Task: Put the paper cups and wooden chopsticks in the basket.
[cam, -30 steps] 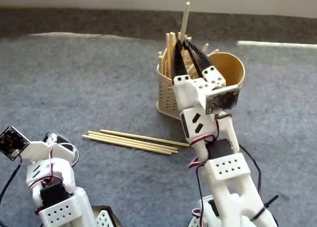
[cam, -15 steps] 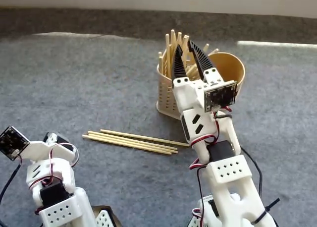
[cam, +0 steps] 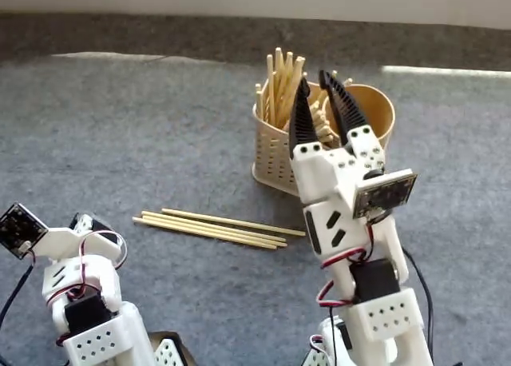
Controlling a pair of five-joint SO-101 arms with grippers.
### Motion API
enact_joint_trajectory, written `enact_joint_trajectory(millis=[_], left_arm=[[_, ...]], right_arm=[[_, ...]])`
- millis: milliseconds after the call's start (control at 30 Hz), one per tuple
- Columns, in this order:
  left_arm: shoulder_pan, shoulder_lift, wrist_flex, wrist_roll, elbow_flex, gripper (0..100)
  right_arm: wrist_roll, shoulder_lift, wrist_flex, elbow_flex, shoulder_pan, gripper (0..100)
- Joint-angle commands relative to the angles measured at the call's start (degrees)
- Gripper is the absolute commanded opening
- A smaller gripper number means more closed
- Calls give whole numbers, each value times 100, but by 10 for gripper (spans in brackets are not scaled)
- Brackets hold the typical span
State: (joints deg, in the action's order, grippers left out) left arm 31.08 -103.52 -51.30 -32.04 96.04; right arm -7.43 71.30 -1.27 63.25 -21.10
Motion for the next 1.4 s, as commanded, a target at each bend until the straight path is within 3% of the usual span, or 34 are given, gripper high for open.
enact_joint_trajectory(millis=[0, 467, 1067, 1200, 1367], left_arm=[[22, -92, -9, 44, 110, 27], [13, -92, 0, 44, 110, 27], [31, -92, 18, 44, 110, 27], [40, -92, 18, 44, 110, 27], [40, -92, 18, 44, 110, 27]], right_arm=[[62, 593, 796, -215, -400, 97], [35, 1095, 3108, -1068, -1727, 97], [0, -2070, 3178, -1103, -2334, 97], [-527, -2598, 3178, -1103, -2589, 97], [-589, -3319, 3160, -1112, -2844, 97]])
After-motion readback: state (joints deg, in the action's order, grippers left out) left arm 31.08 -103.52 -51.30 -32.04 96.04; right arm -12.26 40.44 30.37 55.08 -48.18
